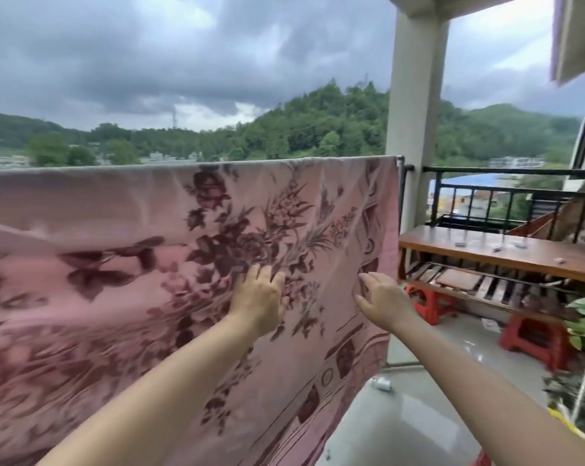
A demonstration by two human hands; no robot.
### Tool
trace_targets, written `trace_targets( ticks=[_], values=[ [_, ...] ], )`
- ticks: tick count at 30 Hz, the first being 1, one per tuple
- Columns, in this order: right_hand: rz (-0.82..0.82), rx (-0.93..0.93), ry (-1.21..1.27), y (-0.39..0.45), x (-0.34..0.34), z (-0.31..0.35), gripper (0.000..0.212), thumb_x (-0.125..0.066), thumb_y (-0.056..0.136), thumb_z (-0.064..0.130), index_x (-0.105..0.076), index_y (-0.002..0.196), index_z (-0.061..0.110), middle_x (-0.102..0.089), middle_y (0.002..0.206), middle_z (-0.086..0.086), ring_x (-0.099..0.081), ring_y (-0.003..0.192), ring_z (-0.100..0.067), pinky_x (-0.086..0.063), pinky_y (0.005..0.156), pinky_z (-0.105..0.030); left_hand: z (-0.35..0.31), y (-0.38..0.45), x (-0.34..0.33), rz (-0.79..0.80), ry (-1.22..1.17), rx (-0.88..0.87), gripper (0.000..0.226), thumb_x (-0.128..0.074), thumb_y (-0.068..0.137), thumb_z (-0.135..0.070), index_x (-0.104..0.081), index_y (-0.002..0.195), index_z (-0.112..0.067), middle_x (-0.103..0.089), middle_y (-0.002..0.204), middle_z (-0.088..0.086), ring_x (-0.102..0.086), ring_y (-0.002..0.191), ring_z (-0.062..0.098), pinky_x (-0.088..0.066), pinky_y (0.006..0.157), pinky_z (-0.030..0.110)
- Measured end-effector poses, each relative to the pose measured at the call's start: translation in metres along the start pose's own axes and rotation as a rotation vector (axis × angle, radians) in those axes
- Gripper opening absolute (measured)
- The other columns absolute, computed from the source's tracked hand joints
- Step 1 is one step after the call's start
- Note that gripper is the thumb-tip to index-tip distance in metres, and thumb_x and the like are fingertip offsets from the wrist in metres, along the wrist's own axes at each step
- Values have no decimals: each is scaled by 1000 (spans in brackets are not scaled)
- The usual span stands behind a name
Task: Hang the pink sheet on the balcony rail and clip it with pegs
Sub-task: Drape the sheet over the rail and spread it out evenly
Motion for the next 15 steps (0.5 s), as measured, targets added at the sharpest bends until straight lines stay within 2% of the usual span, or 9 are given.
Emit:
trace_targets(
  ticks=[4,11,15],
  values=[
    [-24,-117,-26,101,4,-72,52,-47,87,33,-38,132,9,-43,138,-13,-36,129,-26,-32,107,-38,-41,127,-35,115,63,-115,53,-44,88,-43,-34,131,-13,-39,136,15,-29,129,34,-30,107,46],
    [33,-188,-104,214,-14,-189,49,-45,86,39,-42,126,12,-48,130,-13,-38,123,-29,-36,103,-44,-141,304,-112,202,-28,-238,52,-44,89,-43,-37,129,-12,-41,136,14,-35,127,33,-34,103,45],
    [27,-214,-118,287,-17,-266,46,-45,86,38,-44,123,11,-49,127,-12,-39,122,-28,-38,101,-42,-189,403,-145,171,-49,-240,47,-45,88,-40,-39,126,-12,-42,134,12,-34,128,31,-33,105,45]
  ],
)
Point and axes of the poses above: each hand's wrist, its own y-axis towards the middle knuckle, its own x-axis out of the back of the hand, z = x × y, the point moved 6 cm from there along y, towards the middle knuckle
